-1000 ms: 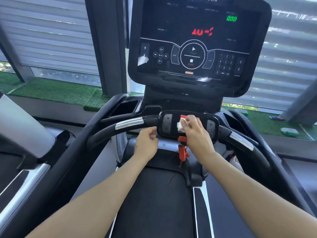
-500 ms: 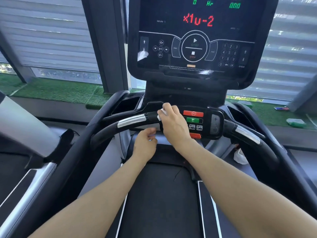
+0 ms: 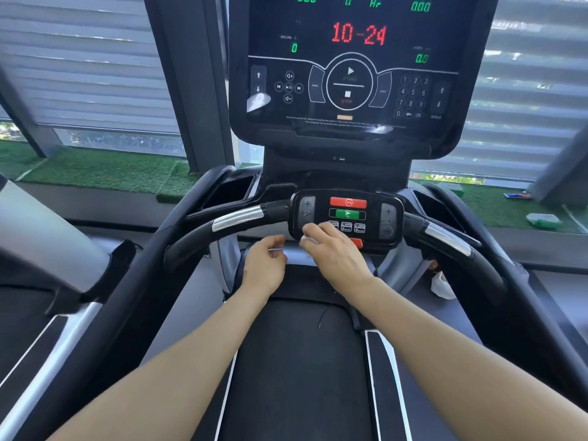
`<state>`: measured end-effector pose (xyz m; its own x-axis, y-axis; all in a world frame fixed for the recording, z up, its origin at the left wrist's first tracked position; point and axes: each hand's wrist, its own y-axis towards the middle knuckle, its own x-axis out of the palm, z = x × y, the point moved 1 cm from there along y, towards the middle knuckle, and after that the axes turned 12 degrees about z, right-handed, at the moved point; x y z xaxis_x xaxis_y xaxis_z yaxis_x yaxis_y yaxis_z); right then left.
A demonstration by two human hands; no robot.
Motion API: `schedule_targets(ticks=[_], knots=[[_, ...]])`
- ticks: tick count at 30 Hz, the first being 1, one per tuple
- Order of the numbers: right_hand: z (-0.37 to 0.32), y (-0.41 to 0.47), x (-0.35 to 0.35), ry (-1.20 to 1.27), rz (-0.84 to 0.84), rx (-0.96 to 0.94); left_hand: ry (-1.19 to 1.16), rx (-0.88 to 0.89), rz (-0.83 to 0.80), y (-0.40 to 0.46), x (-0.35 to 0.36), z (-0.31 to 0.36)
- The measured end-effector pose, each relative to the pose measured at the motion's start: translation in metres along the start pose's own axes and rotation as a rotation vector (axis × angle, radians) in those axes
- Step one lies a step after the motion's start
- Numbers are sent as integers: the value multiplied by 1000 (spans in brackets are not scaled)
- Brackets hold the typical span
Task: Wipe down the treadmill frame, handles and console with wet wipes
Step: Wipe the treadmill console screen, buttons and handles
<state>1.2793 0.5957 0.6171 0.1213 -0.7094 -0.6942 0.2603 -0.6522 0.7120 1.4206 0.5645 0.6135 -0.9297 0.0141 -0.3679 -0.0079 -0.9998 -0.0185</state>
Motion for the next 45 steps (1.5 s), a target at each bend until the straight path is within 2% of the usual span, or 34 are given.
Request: schedule_targets(ticks=[2,5,8,11,15,17,19,21,26,30,32,35,38,41,45], knots=[[6,-5,-7,-34,8,8,10,6,-16,-3,3,1],[9,-11,-19,-62,-66,78,32,16,-25,-6,10,3],[11,-11,-29,-15,-193,279,62,25,-11,-7,10,6],[8,-2,-40,334,-316,642,-49,80,-67,-9,8,12],[1,8,-41,863,-268,1105,-185,105,-221,-15,4,20],[-2,6,-41,990,-250,1306,-195,100,-270,-16,2,18],[-5,5,-42,1065,-253,1411,-172,103,-261,-16,1,17],[-8,3,-42,1003,-278,1360,-101,114,-201,-15,2,17],[-16,-1,-46,545,-139,907,15,89,-1,-13,10,19],[-22,-3,-38,380,-107,595,-47,25,-40,-6,14,24],[-23,2,-34,322,-75,574,-63,53,-32,-2,13,27],[-25,15,-25,251,-64,564,-7,198,31,7,5,31],[-24,20,-16,147,-149,558,107,327,78,10,-1,29],[-16,11,-19,79,-184,569,175,387,45,8,-1,23],[6,-4,-33,39,-187,645,152,410,25,5,12,26]])
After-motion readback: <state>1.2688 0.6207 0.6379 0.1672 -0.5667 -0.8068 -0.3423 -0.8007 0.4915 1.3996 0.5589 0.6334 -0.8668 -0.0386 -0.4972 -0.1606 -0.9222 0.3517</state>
